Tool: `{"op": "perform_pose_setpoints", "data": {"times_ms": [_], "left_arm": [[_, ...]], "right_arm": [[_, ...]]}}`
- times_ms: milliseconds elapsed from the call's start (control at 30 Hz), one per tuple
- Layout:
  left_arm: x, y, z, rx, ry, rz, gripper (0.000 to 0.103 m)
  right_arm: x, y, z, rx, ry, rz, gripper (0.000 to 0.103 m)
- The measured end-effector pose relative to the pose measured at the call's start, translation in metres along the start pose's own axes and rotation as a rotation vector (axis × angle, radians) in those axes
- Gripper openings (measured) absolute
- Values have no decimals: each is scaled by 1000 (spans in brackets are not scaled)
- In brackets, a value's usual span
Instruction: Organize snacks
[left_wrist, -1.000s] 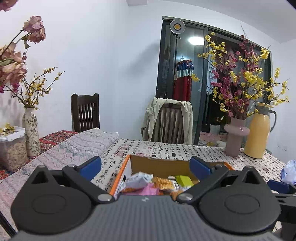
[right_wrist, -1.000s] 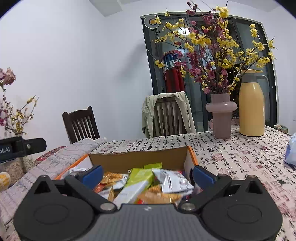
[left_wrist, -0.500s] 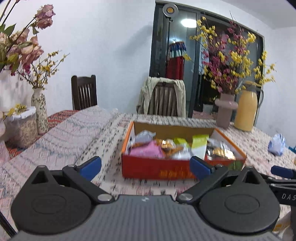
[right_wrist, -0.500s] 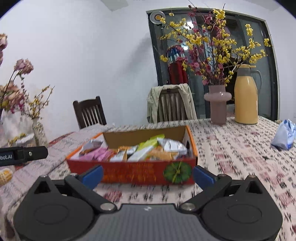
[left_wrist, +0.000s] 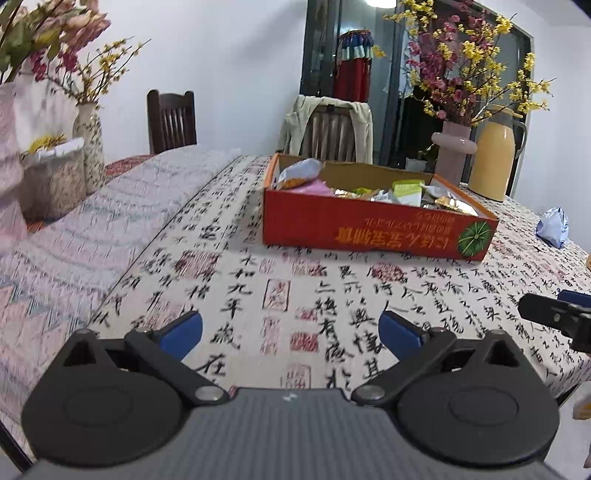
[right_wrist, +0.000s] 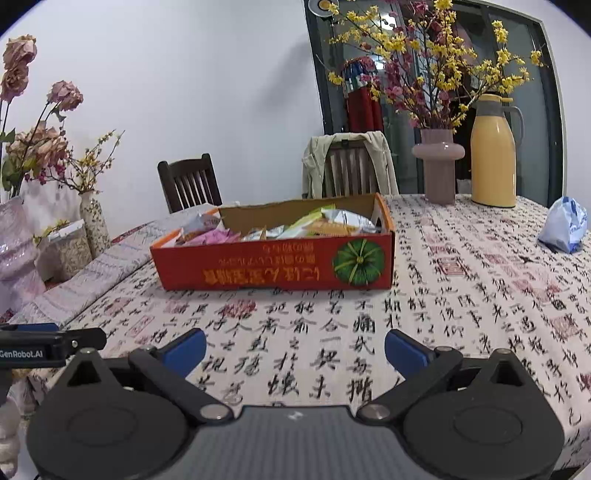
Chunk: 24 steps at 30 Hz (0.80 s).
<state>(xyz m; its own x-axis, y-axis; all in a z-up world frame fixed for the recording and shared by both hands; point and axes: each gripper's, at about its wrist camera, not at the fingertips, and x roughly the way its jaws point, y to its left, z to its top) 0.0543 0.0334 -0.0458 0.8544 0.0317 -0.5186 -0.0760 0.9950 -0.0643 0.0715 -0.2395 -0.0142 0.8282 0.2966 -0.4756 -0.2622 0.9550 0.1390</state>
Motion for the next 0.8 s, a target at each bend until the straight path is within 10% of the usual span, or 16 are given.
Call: {"op": "perform_pose_setpoints", "data": {"times_ms": [800], "left_arm": [[-7,-3,0,-1,-14,-12,103]], "right_arm": [[-4,1,-7,5,19,-2,103]]}}
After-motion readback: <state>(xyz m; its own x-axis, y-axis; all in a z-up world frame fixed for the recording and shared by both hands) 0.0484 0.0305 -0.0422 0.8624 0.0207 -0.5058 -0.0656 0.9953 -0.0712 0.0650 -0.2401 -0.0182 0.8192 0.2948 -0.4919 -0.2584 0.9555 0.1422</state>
